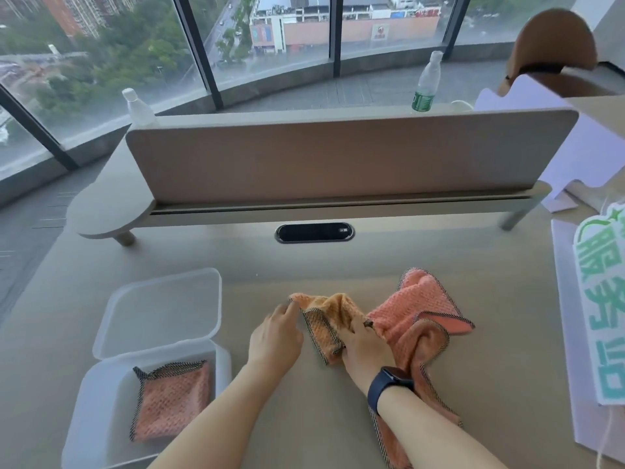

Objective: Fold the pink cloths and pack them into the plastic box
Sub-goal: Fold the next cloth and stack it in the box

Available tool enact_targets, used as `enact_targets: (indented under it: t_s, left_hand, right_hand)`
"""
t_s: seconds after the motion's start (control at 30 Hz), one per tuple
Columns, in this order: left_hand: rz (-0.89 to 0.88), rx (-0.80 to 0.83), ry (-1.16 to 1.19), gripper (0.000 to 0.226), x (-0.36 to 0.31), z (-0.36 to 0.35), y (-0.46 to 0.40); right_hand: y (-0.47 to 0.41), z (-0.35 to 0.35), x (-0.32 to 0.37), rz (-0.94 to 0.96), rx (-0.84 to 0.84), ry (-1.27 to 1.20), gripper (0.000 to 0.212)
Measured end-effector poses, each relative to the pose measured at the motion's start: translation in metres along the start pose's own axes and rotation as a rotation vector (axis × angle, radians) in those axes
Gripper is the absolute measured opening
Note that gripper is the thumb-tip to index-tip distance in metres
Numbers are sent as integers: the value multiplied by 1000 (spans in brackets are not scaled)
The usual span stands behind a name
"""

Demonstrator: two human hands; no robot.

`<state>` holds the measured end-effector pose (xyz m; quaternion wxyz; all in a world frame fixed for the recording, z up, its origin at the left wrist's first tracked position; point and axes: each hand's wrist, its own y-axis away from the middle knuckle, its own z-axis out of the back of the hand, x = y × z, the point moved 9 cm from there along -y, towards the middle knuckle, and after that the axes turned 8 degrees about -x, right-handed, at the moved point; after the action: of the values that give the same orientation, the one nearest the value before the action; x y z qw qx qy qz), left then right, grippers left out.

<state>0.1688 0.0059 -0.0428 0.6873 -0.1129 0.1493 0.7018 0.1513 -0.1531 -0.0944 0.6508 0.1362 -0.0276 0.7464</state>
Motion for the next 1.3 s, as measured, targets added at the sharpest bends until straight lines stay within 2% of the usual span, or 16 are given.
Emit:
enact_targets:
  t_s: [0.1, 0.23, 0.4, 0.53, 0.63, 0.8, 0.97, 1.1, 1.2, 1.3]
  left_hand:
    - [20, 10, 17, 49, -11, -15, -8]
    - [56, 55, -7, 51, -11, -34, -14]
    - [67, 12, 0, 32, 0, -39, -16]
    - [108, -87, 7, 19, 16, -23, -18]
    - [112, -148, 119, 3, 28, -5, -17]
    - [218, -248, 448, 12, 38, 52, -21]
    - [74, -422, 620, 25, 26, 135, -29]
    - [-98, -531, 539, 14, 15, 181, -24]
    - [-195, -524, 500, 12, 17, 182, -15]
    - [-226, -407, 496, 12, 23, 160, -5]
  right_hand:
    - [-2, 7, -3, -11, -87, -95, 19]
    - [-3, 9, -8, 12, -98, -192, 21]
    - [3, 29, -20, 2, -220, -432, 12]
    - [9, 64, -32, -110, -387, -529, 31]
    - [9, 84, -32, -147, -454, -591, 33]
    - [2, 125, -13, -131, -568, -731, 32]
    - [1, 181, 4, -99, -735, -851, 24]
    - [9, 207, 8, -78, -803, -900, 24]
    - [14, 204, 5, -85, -771, -914, 24]
    - [21, 193, 2, -56, -726, -915, 27]
